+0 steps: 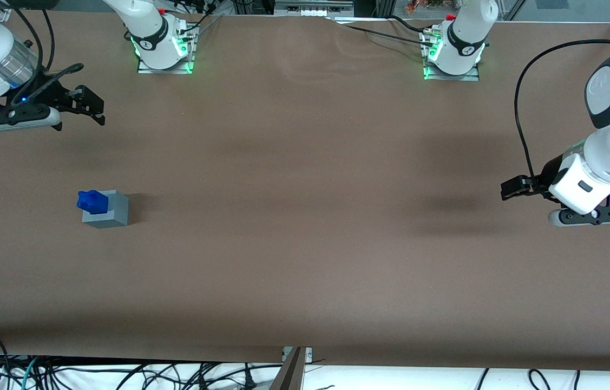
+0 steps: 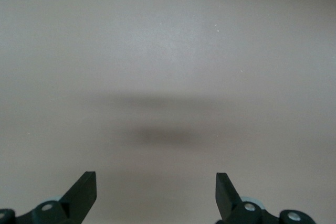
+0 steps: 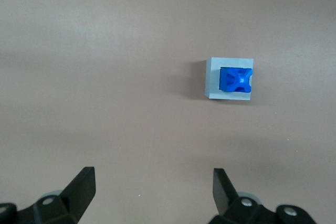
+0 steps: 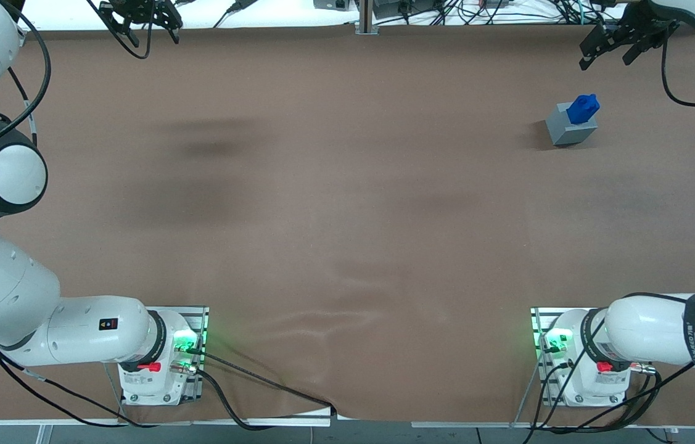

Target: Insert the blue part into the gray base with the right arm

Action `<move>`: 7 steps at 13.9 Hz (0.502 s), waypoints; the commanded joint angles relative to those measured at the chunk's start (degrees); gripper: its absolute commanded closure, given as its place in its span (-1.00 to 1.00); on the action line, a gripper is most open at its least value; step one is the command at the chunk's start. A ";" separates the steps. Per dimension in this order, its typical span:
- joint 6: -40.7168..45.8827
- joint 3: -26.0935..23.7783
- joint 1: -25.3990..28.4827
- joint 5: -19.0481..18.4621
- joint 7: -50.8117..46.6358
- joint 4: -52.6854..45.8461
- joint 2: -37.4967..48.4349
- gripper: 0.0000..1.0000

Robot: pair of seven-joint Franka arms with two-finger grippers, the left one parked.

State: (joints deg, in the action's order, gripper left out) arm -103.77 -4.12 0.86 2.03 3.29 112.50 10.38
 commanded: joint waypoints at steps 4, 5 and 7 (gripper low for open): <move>2.34 0.07 -0.24 0.43 1.72 -2.28 -0.71 -0.98; 2.52 0.16 -0.33 0.43 1.72 -2.28 -0.71 -0.98; 2.69 0.16 -0.33 0.43 1.72 -2.28 -0.71 -0.98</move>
State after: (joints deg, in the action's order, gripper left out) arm -102.67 -4.04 0.86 2.03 3.76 111.23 9.54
